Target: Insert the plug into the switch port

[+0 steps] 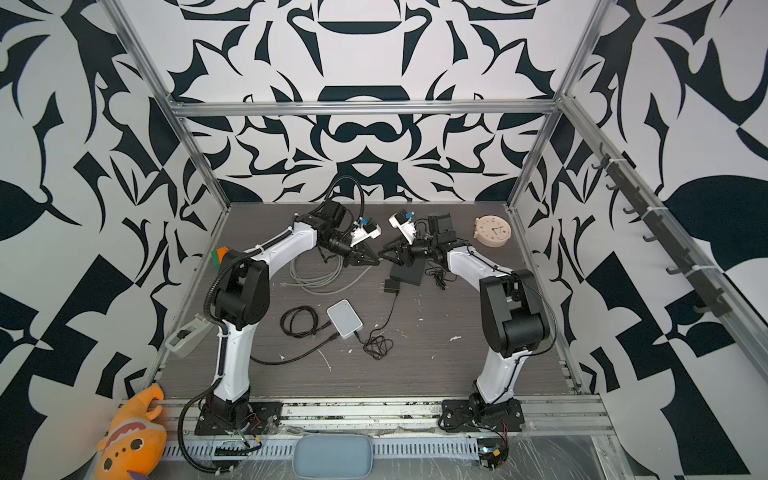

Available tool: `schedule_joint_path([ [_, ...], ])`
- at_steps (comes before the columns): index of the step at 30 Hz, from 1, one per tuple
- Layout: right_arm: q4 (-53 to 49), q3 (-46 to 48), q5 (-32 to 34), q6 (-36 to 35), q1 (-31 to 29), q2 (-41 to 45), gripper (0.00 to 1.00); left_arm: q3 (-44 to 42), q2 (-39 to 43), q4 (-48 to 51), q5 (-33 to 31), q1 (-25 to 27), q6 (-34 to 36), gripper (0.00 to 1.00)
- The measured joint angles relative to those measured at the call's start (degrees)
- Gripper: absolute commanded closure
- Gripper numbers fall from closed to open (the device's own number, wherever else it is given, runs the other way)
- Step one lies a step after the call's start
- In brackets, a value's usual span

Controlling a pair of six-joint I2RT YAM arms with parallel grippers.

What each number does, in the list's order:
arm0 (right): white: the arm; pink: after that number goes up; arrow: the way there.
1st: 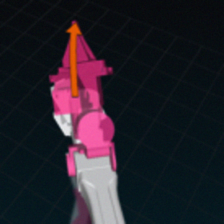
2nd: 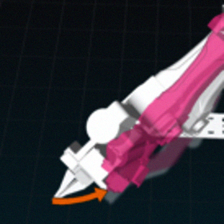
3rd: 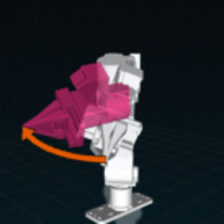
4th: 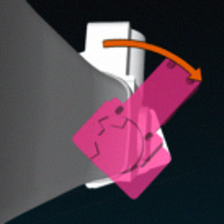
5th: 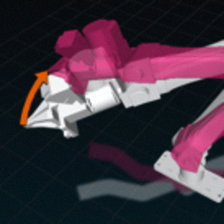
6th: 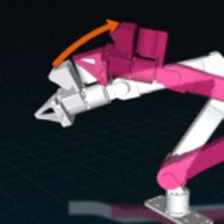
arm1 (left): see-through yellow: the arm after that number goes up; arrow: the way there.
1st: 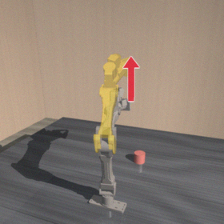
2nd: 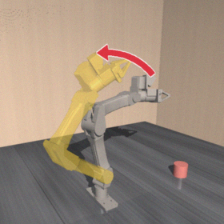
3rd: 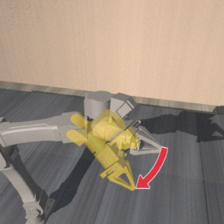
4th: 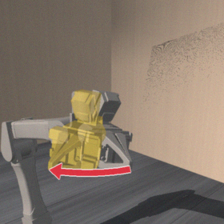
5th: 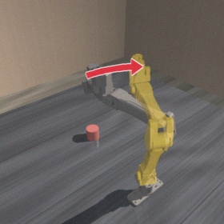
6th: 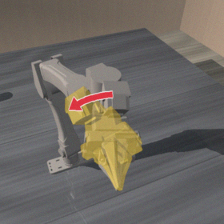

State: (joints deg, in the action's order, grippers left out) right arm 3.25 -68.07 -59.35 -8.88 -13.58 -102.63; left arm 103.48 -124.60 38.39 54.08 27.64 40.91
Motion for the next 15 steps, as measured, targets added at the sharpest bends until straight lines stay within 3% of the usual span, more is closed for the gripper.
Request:
schedule_joint_path([
  [9, -1.2, -0.2, -0.1, -0.1, 0.6, -0.7, 0.56, 0.0, 0.0, 0.0, 0.2, 0.0, 0.0, 1.00],
  [15, -3.6, -3.1, -2.7, -1.4, 1.2, -3.6, 0.67, 0.0, 0.0, -0.5, -0.1, 0.0, -0.2, 1.00],
])
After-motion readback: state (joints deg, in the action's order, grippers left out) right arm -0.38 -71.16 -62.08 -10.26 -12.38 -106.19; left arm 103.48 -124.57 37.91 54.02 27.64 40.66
